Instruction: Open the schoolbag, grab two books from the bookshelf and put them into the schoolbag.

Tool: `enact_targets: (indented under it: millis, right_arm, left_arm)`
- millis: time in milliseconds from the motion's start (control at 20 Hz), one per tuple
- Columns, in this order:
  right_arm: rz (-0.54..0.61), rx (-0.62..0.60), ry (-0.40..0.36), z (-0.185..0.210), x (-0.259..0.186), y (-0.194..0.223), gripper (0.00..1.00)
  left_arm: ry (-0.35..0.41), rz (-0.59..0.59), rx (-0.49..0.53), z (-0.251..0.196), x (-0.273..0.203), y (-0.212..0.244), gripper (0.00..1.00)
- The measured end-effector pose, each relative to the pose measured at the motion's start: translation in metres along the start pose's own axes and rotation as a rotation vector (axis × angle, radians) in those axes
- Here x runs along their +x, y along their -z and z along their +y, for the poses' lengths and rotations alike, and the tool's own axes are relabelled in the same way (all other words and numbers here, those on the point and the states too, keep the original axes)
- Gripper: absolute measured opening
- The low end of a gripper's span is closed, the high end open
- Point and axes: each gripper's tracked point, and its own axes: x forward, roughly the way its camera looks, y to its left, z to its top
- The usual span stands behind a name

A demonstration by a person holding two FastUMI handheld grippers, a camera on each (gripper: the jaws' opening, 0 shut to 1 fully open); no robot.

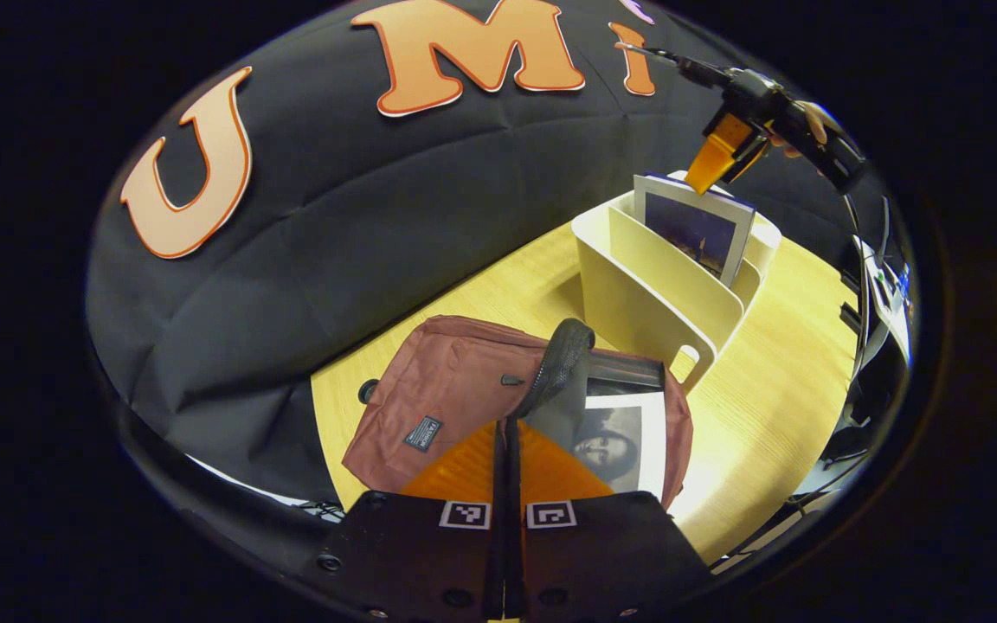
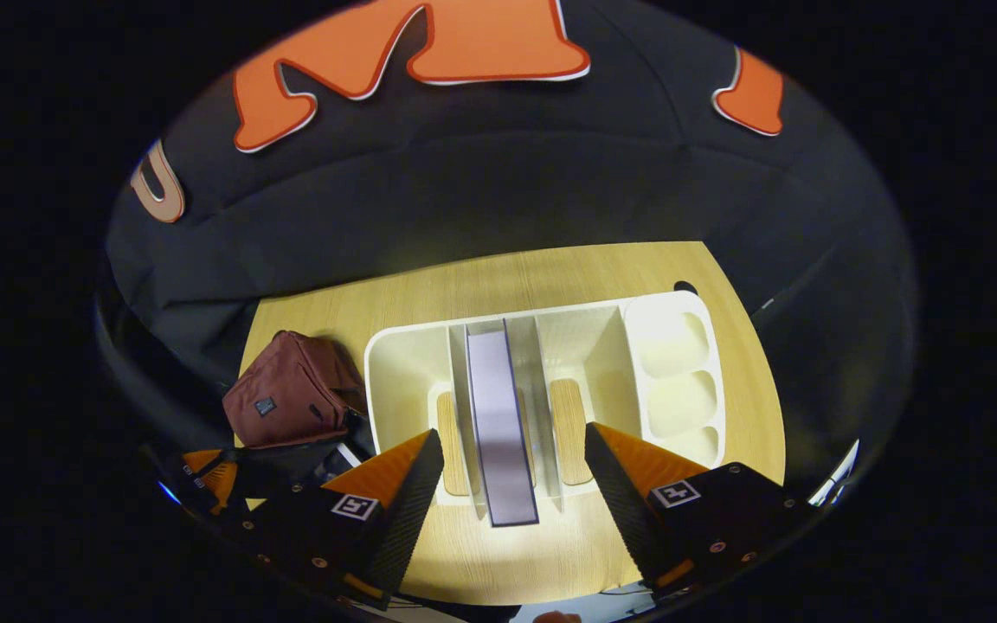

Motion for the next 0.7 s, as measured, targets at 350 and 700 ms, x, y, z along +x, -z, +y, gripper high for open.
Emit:
enact_targets:
  millis: [350, 700]
  right_arm:
    - [0.112, -0.037, 0.04, -0.005, 0.036, 0.012, 0.91]
    - [0.124, -0.005, 0.04, -0.008, 0.037, 0.012, 0.36]
  left_arm:
    - [-0.009, 0.019, -0.003, 0.003, 0.004, 0.001, 0.01]
    - [-0.006, 0.025, -0.008, 0.001, 0.004, 0.0, 0.01]
